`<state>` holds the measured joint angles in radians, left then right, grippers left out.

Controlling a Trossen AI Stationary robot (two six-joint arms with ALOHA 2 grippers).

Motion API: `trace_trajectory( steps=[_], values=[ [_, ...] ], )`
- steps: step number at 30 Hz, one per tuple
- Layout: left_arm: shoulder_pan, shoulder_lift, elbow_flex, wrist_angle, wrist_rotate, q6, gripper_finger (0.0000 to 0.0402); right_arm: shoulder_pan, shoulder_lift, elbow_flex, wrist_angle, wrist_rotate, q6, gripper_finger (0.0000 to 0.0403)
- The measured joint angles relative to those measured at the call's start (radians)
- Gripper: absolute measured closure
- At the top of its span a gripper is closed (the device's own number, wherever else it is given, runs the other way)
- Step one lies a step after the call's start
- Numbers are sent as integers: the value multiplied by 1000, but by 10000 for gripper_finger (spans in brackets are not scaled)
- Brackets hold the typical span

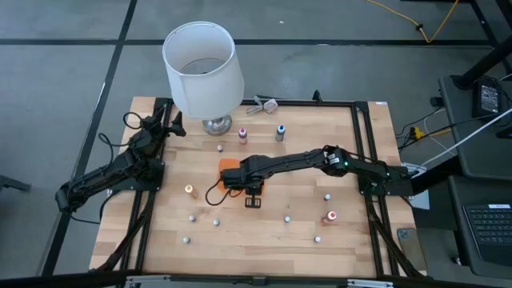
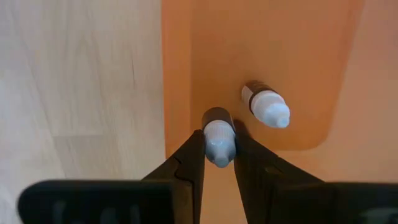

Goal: Pick & Place food coloring
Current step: Put the small black food coloring bottle into the orange bin

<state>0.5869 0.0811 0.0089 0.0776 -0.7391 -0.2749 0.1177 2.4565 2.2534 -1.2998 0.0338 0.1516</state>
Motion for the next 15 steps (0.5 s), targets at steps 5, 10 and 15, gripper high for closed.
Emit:
trace_trajectory(
  steps=[5, 10, 15],
  values=[
    [0, 0, 0, 0, 0, 0, 10, 0, 0, -1, 45, 28, -1, 325],
    [0, 0, 0, 0, 0, 0, 10, -3, 2, -1, 55, 28, 0, 325],
    [0, 0, 0, 0, 0, 0, 10, -3, 8, -1, 66, 28, 0, 325]
  ],
)
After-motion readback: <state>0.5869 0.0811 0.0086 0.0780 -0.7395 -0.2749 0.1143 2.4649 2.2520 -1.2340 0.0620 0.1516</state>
